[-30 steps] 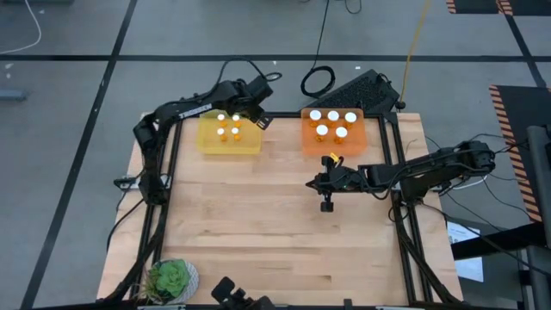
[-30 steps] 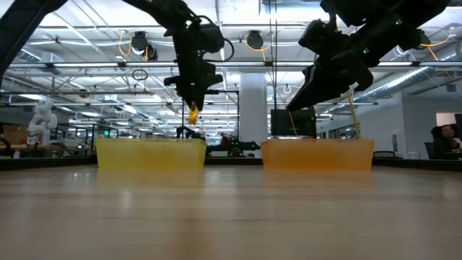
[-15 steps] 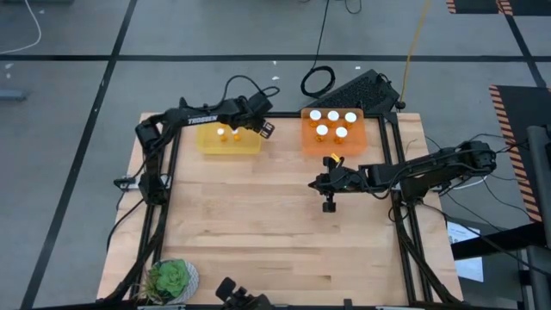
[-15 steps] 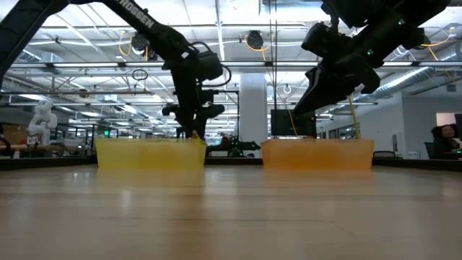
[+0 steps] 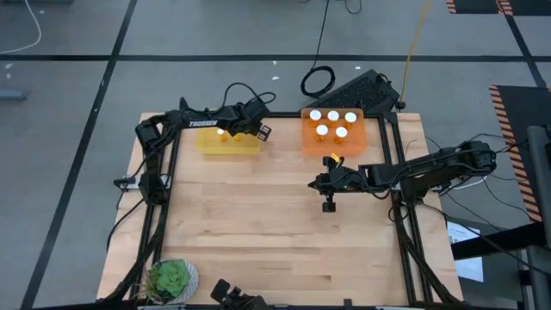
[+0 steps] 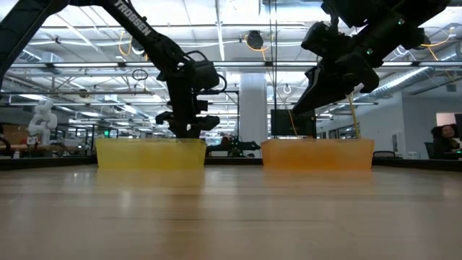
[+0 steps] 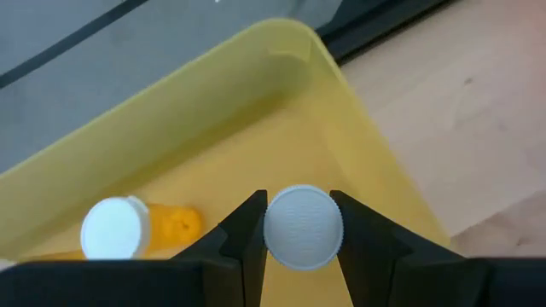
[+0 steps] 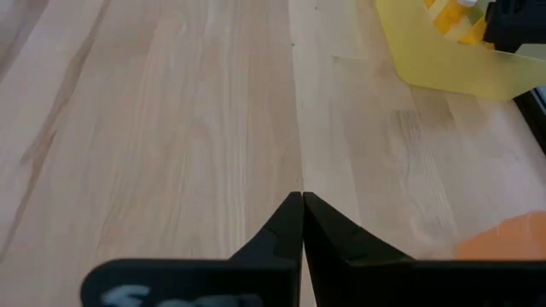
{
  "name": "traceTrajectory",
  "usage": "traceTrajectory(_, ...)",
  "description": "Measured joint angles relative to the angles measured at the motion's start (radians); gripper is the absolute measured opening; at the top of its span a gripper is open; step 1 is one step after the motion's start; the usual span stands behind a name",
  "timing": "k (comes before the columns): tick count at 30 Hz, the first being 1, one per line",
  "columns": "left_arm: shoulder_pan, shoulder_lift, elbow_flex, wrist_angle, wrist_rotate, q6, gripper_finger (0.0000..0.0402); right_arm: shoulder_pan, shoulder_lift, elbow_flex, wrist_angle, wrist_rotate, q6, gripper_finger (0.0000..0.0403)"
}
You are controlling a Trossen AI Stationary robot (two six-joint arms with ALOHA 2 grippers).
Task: Pick and place medicine bottles into bin by pill shape (circle, oval)
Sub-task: Put the small yellow pill bottle into the transparent yellow bin
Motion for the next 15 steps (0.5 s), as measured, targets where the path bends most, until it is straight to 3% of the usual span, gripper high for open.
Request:
traceTrajectory(9,0.0,0.0,-0.003,0.011,-0.022,-0.019,0.0127,0.0,0.0,0.0,0.0,0.0,0.0,0.0004)
traceTrajectory(15,0.0,0.0,-0.003,0.01,-0.03,-0.02,0.0174,0.0,0.0,0.0,-0.001,-0.001,0.0,0.0004)
